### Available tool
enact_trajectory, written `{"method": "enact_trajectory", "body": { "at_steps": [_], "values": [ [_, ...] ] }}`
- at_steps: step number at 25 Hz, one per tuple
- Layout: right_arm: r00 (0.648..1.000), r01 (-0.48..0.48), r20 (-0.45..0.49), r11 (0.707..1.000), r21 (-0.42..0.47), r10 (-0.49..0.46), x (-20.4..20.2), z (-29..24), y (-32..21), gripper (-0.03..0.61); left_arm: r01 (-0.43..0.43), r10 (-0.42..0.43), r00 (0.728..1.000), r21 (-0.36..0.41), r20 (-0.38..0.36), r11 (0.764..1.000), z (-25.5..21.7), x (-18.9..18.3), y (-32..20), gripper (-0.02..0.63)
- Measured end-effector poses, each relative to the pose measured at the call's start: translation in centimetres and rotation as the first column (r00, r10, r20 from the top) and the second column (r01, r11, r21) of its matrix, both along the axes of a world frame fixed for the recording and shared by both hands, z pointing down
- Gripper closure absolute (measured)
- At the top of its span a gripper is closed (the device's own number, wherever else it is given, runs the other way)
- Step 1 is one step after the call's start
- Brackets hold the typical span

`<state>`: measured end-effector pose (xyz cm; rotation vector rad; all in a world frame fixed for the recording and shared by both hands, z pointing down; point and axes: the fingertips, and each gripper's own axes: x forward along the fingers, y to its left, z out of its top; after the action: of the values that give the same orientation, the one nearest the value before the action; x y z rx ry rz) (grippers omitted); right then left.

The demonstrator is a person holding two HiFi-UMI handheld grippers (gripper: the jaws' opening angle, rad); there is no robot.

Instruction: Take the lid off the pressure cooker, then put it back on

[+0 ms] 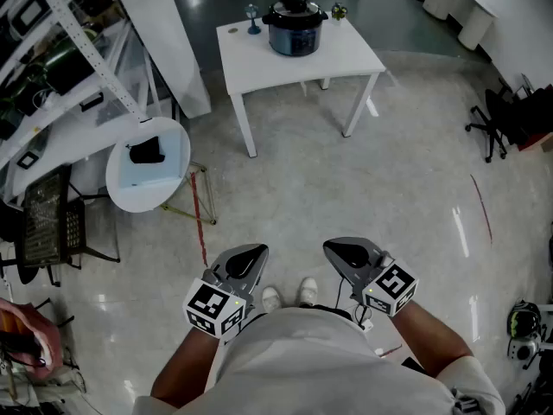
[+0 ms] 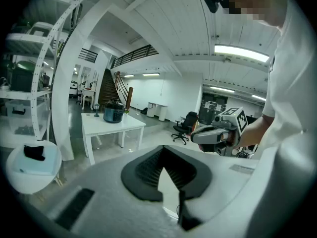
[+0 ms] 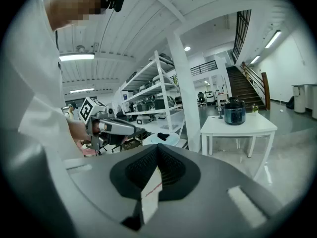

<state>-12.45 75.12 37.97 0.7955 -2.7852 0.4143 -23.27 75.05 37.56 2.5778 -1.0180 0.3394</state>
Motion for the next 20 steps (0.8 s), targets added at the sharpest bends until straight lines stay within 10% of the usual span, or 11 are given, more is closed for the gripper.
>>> {"method": "enact_trajectory", "body": {
  "at_steps": [20],
  "values": [
    [0.999,-0.017,0.044,1.0,0.007,0.016,10.0,1.6,-5.5,0.566,0.001,-0.005,0.999,0.068,0.054,0.998,-0.6,9.1,-5.8,0.607]
  ]
}}
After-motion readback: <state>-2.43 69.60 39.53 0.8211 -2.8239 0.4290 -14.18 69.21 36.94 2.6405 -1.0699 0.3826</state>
